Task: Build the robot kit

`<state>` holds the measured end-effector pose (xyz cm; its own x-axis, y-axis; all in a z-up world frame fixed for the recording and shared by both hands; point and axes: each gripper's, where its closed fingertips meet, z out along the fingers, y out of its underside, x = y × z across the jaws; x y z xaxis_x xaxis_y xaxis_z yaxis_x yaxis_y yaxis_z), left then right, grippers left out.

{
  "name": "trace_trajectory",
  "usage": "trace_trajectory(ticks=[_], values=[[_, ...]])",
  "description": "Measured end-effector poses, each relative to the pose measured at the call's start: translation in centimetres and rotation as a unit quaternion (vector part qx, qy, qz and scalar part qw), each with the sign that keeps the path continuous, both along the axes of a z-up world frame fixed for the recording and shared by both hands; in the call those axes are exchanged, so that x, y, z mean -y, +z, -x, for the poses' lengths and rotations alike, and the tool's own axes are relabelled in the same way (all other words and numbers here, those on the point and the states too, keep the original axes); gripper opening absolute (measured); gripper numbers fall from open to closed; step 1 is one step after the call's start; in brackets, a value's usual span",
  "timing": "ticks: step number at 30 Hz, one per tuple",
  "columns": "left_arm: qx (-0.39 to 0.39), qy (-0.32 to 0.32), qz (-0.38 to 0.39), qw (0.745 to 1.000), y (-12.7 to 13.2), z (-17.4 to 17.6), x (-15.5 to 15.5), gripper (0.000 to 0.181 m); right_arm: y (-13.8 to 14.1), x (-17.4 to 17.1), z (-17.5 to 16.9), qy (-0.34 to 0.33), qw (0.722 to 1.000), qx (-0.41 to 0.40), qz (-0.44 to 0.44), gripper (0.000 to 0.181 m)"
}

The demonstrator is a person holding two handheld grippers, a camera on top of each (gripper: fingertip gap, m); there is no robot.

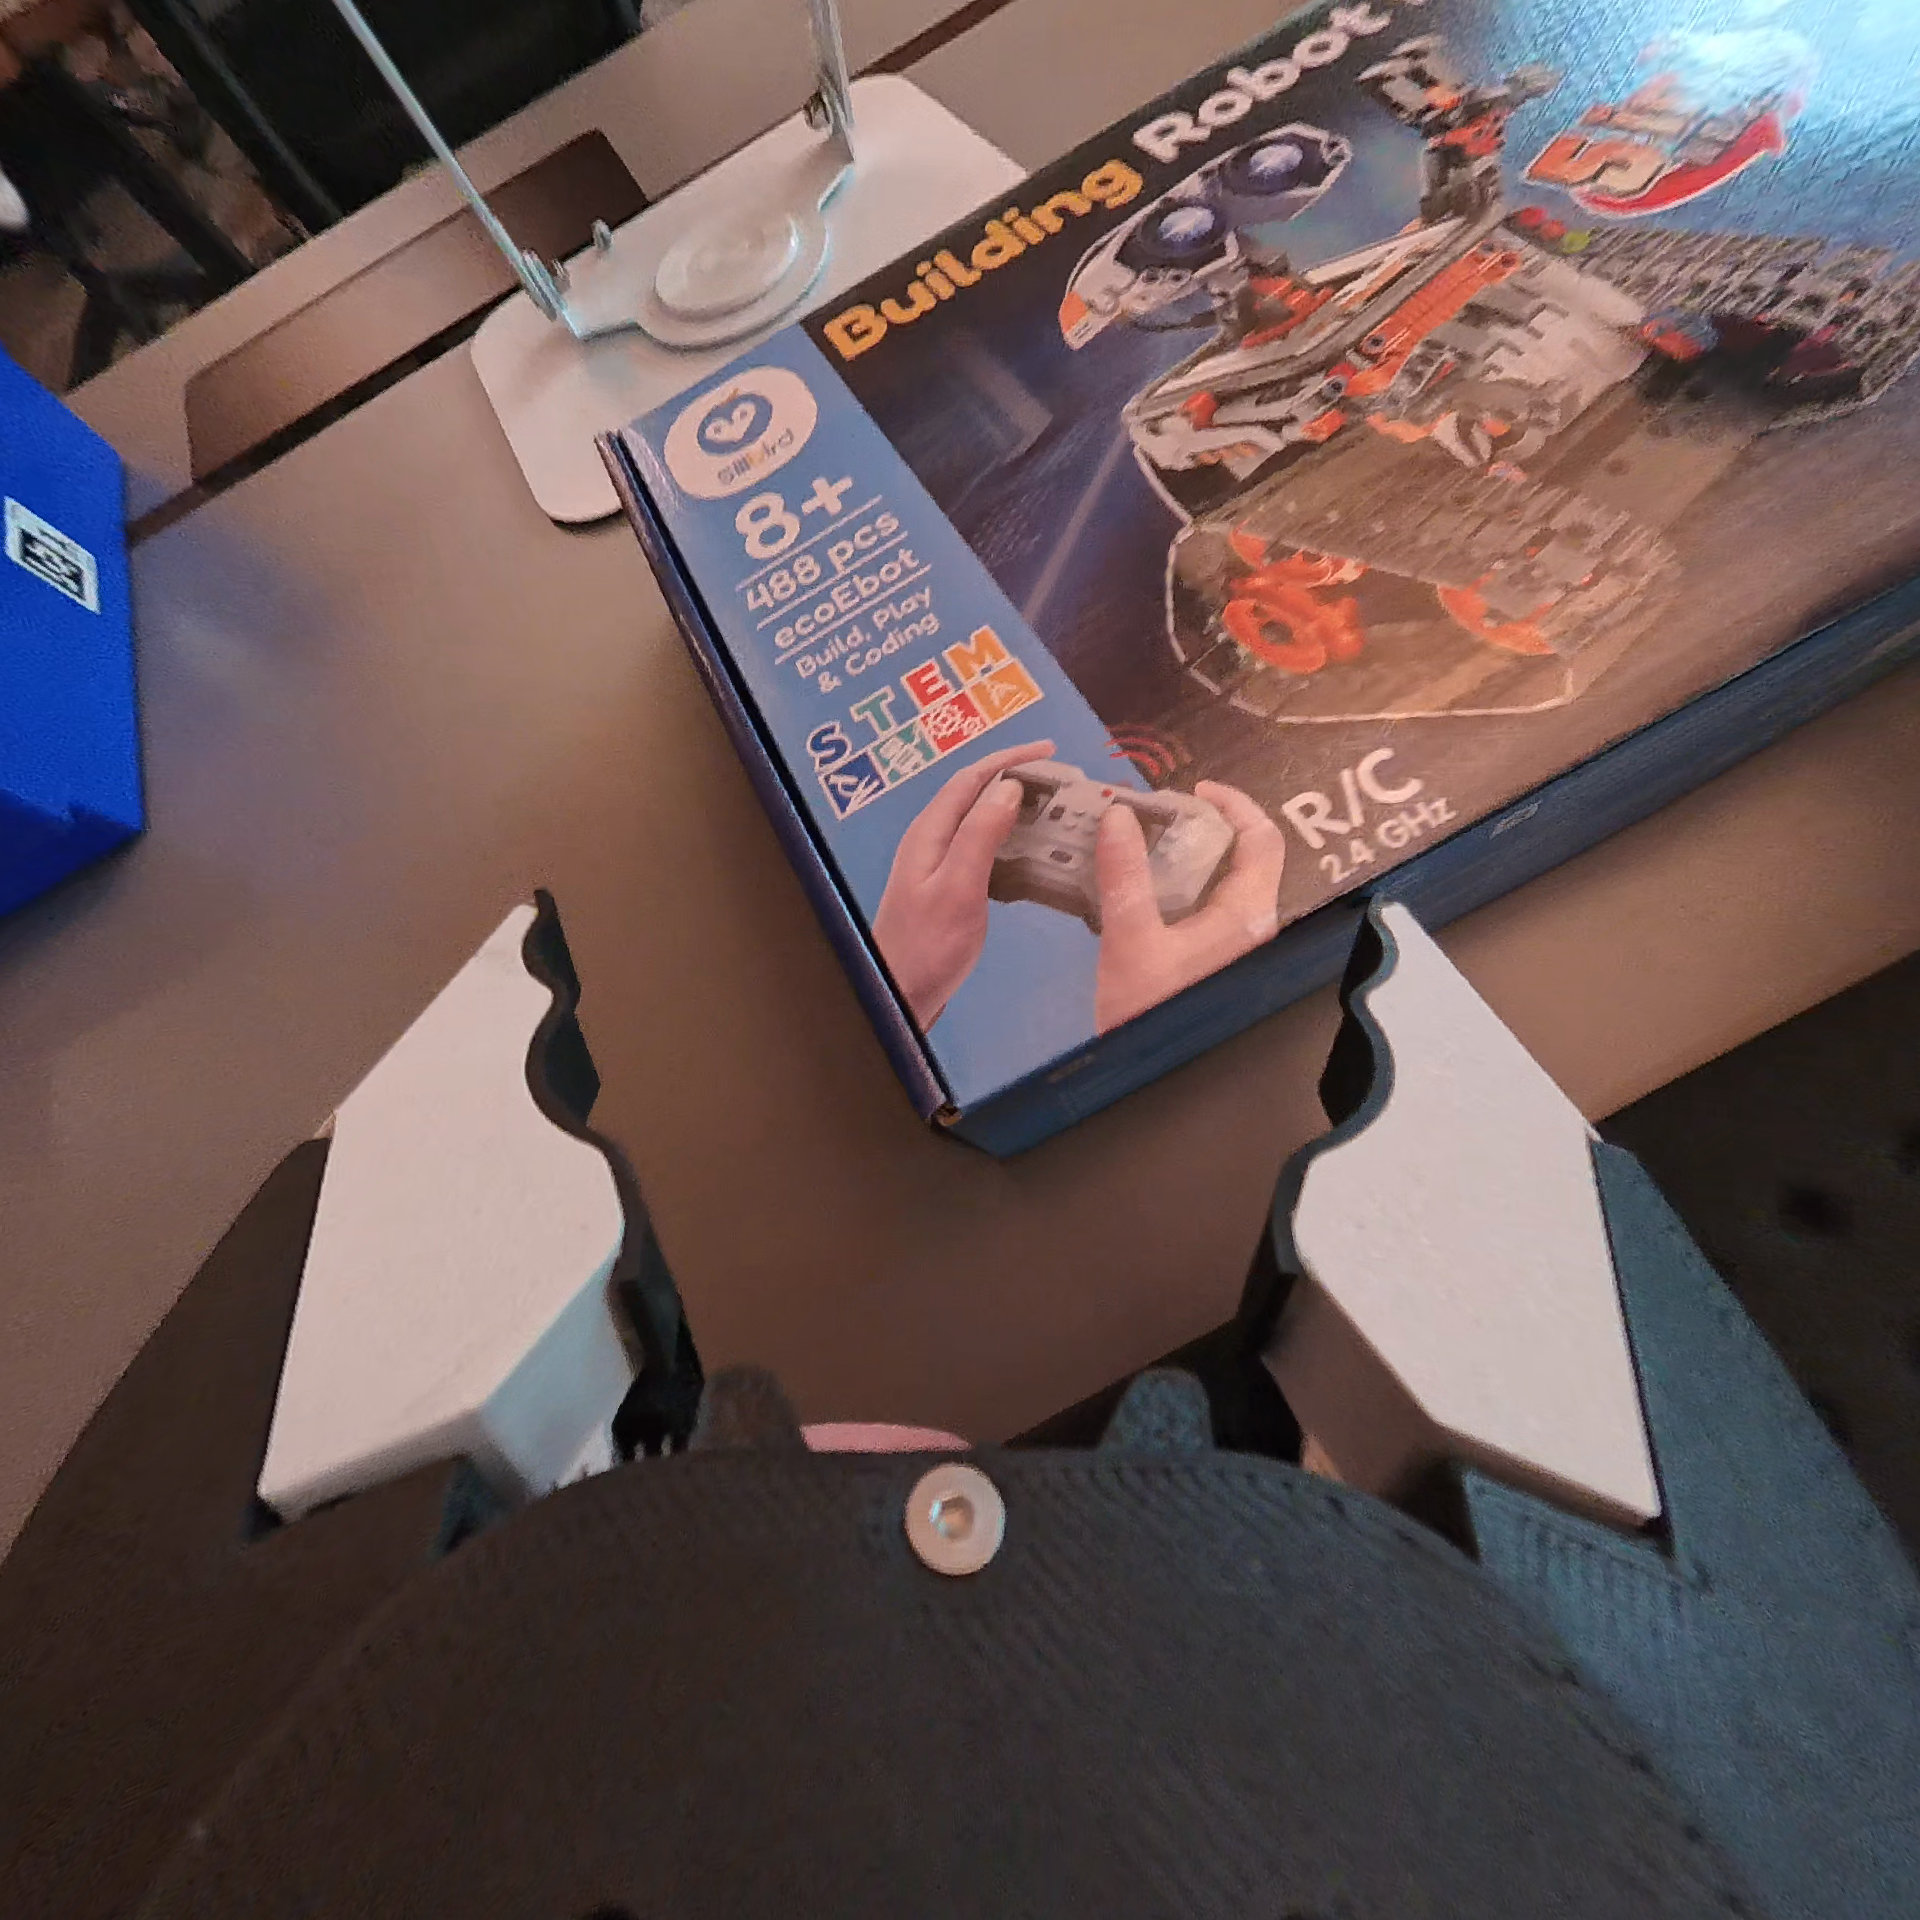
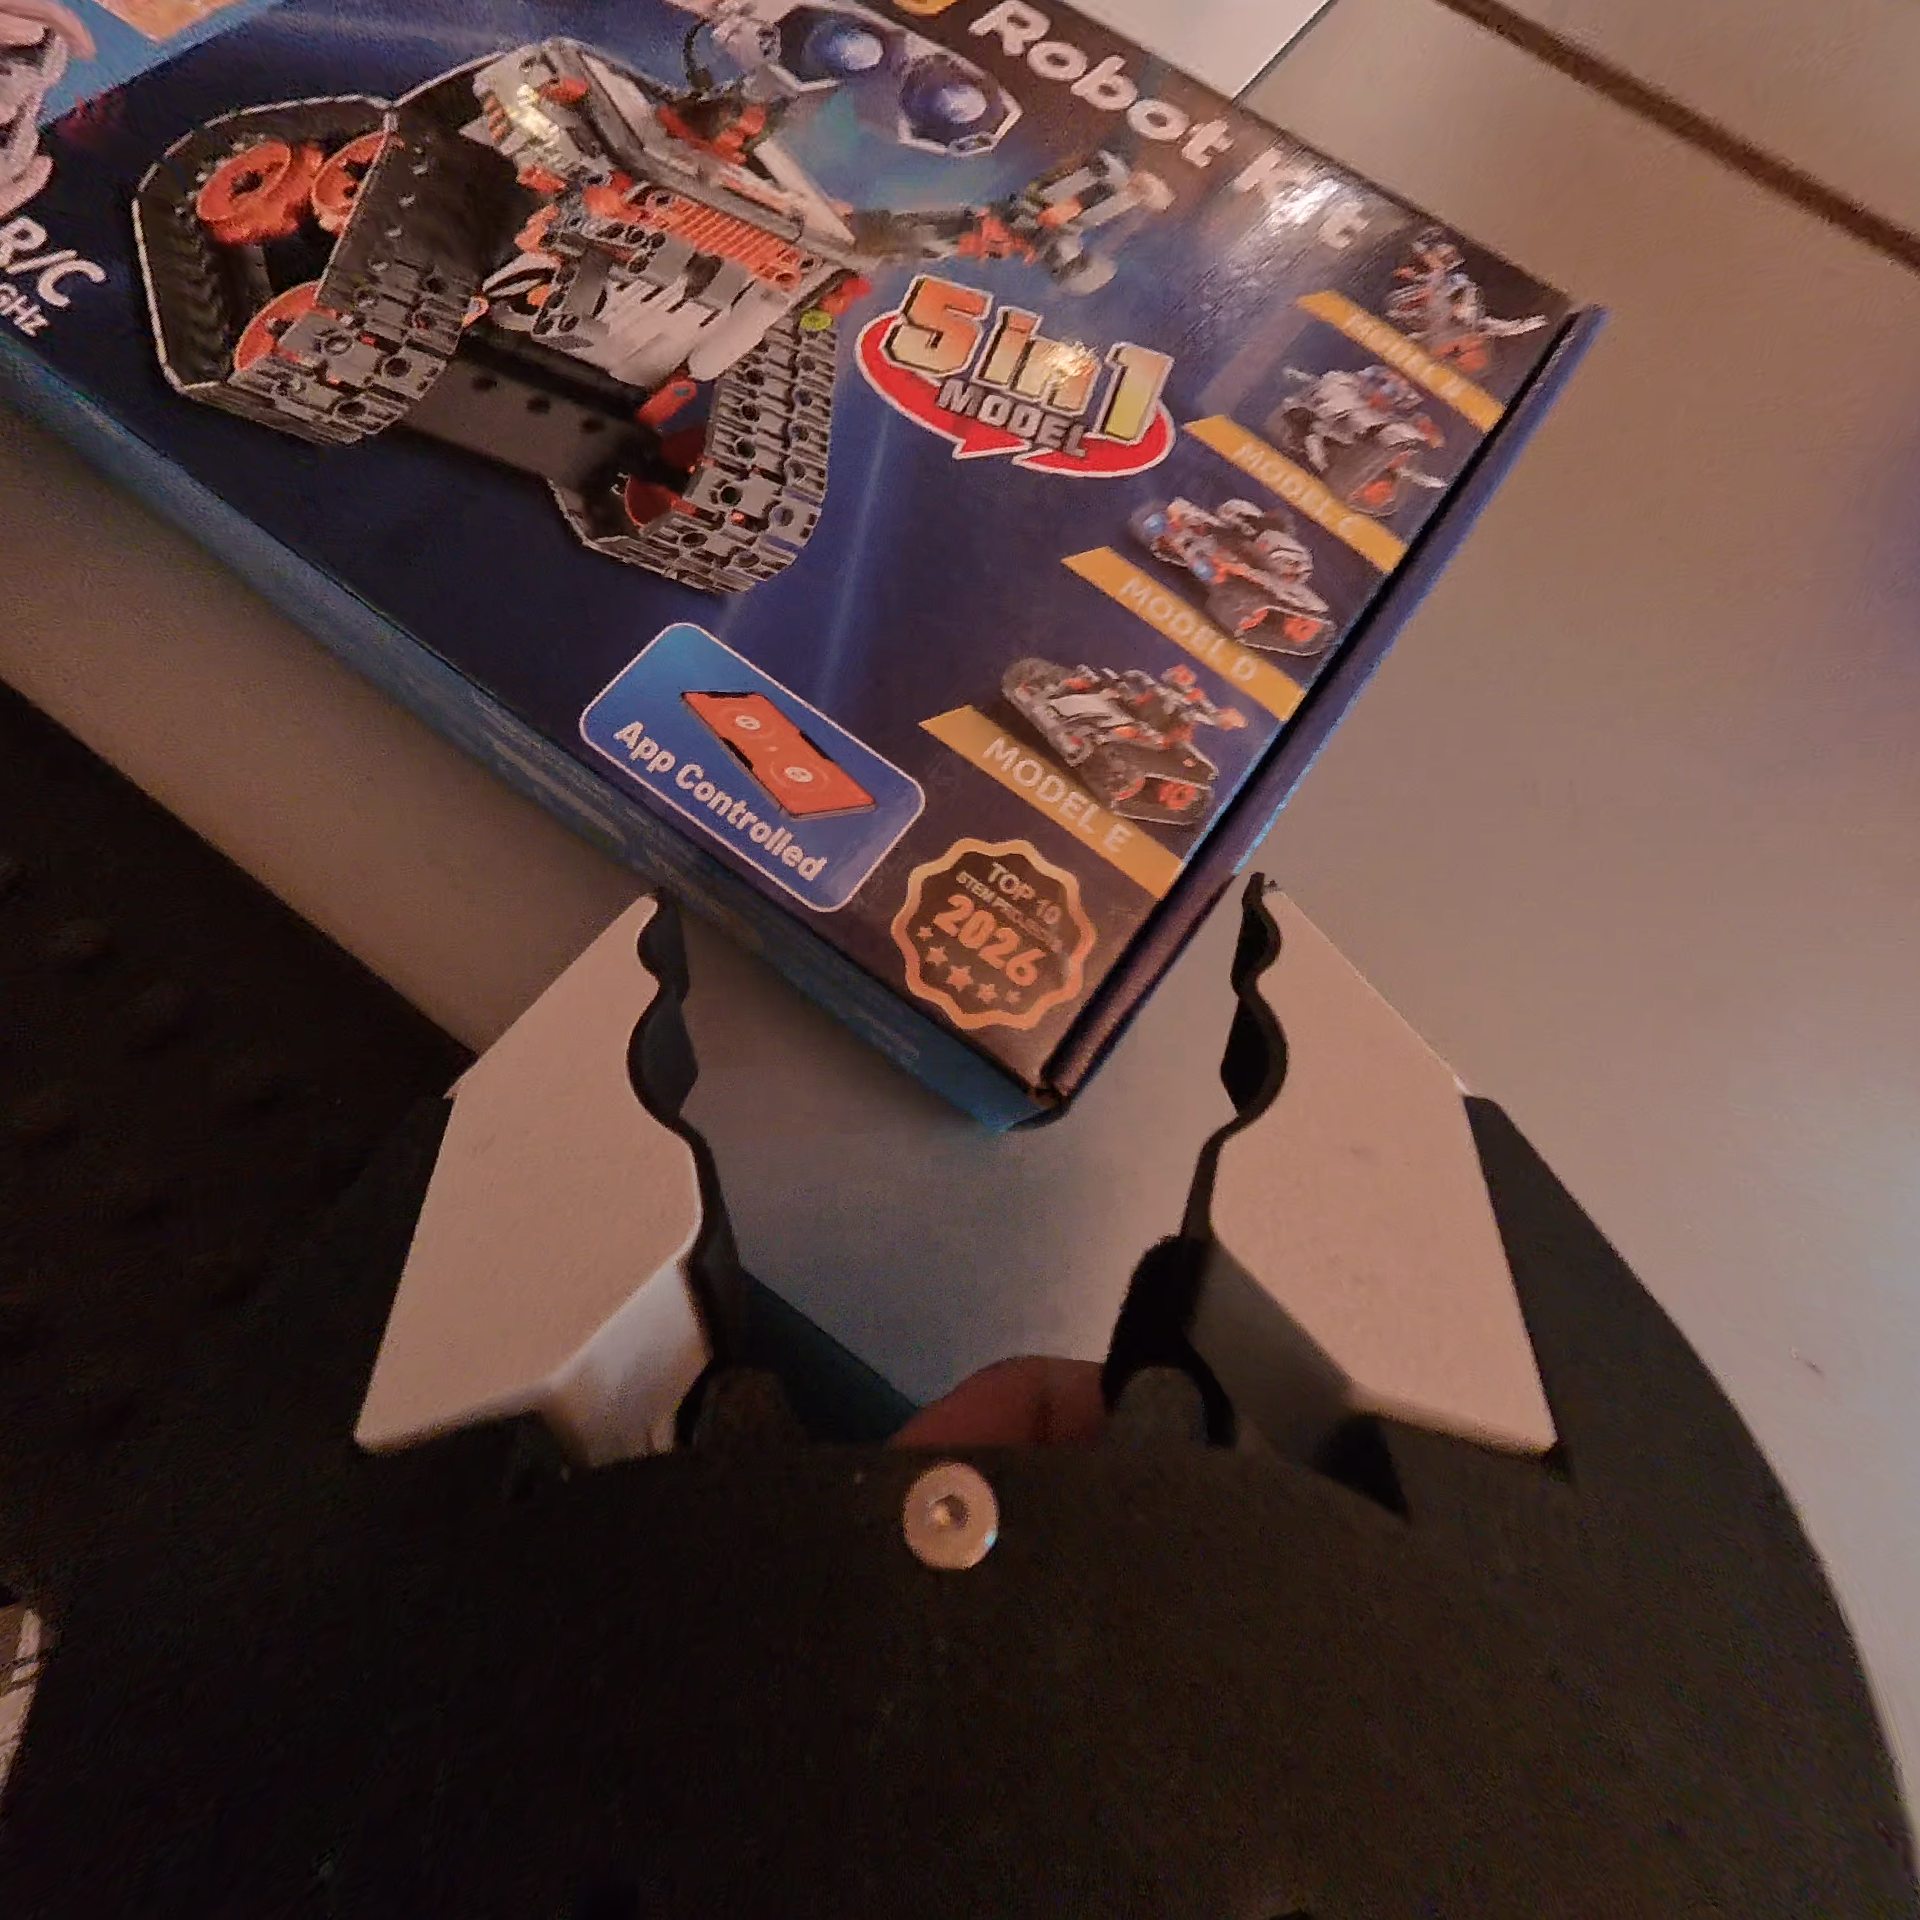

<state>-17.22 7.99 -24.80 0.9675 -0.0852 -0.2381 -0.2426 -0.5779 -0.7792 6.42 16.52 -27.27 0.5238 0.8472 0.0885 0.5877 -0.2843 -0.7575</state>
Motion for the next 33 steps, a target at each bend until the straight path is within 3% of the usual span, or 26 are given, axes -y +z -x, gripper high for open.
trace_trajectory(ticks=[8,10,17,22,33], values=[[0.051,-0.054,0.053,0.996,-2.9,-1.8,-0.3,0.117,-0.7,-0.3,0.2,0.005,1.000,0.013,0.011,0.103],[0.062,-0.059,0.057,0.995,-3.3,-1.9,-0.7,0.120,-0.8,-0.3,0.2,0.005,1.000,0.015,0.011,0.102],[0.087,-0.081,0.054,0.991,-3.1,-1.5,-1.3,0.115,-2.0,-0.7,-0.3,0.032,0.998,0.060,0.018,0.091],[0.130,-0.096,0.040,0.986,-2.4,-1.8,-1.4,0.110,-1.7,-0.6,-0.4,0.032,0.998,0.042,0.023,0.089],[0.148,-0.149,0.070,0.975,-2.2,-0.2,-2.1,0.113,-0.3,2.0,0.1,0.028,0.999,0.007,0.028,0.078]])
